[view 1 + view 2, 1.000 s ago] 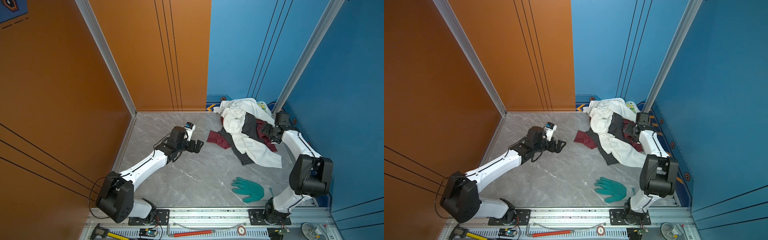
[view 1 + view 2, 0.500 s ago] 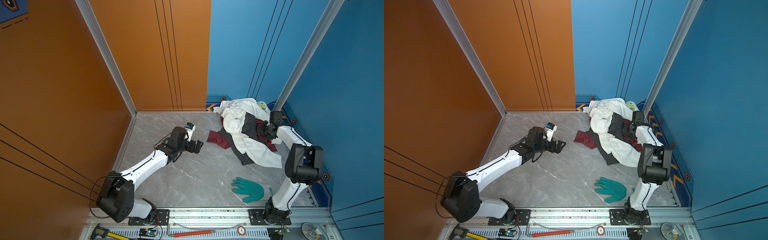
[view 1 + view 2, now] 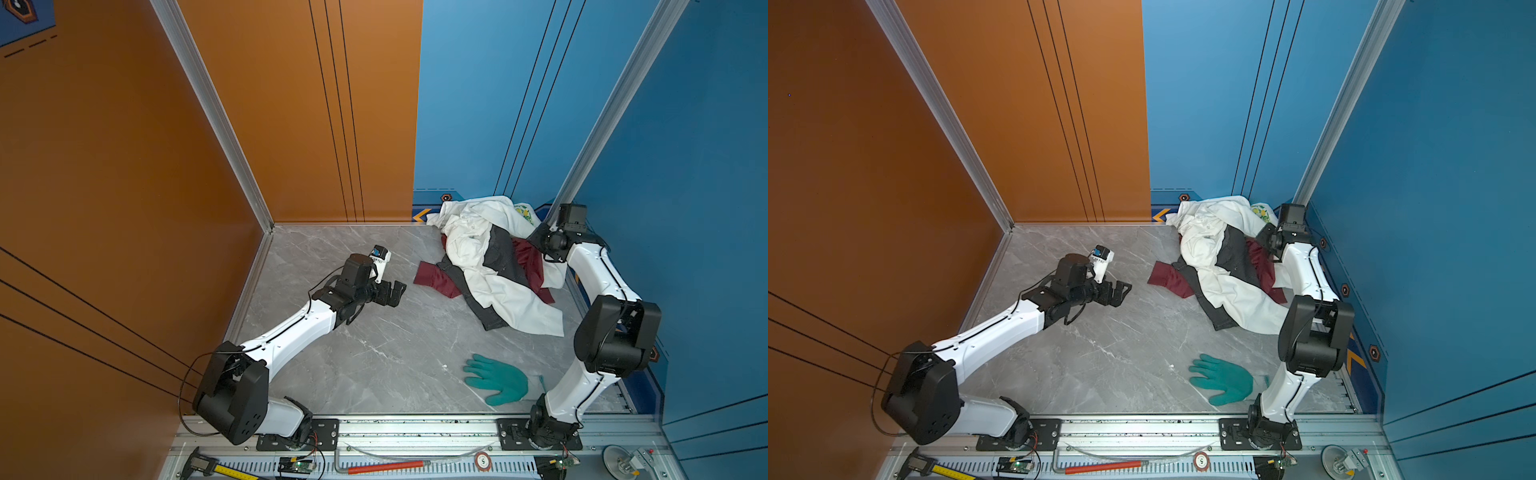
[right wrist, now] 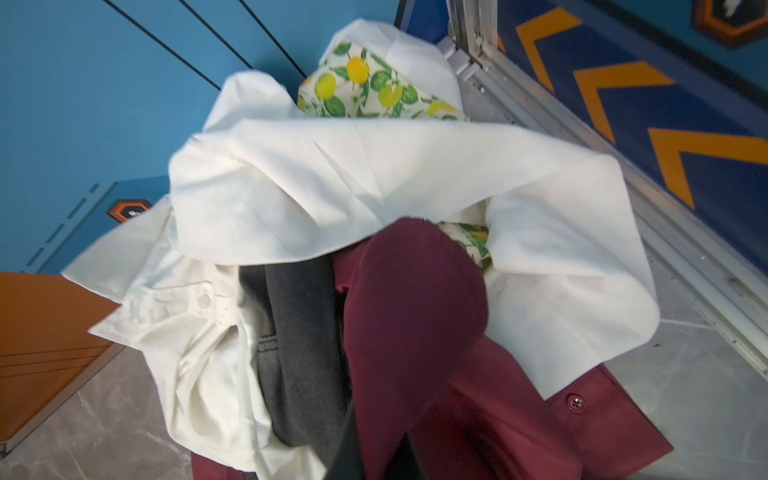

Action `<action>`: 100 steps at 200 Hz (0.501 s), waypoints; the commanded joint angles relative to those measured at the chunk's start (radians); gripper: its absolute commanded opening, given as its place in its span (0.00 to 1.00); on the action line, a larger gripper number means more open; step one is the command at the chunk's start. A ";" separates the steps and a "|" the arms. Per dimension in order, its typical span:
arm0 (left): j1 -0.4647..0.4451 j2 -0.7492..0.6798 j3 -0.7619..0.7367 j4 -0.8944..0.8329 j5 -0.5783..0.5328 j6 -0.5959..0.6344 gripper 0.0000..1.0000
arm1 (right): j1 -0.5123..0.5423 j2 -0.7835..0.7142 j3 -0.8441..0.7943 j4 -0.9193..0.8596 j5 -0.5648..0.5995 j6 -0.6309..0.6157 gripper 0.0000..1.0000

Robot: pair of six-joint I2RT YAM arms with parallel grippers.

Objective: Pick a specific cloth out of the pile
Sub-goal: 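Grasp the maroon shirt with the right gripper and lift it up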

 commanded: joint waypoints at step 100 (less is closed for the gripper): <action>-0.010 0.049 0.039 -0.025 -0.029 0.008 0.99 | -0.026 -0.001 0.496 -0.020 -0.005 0.004 0.00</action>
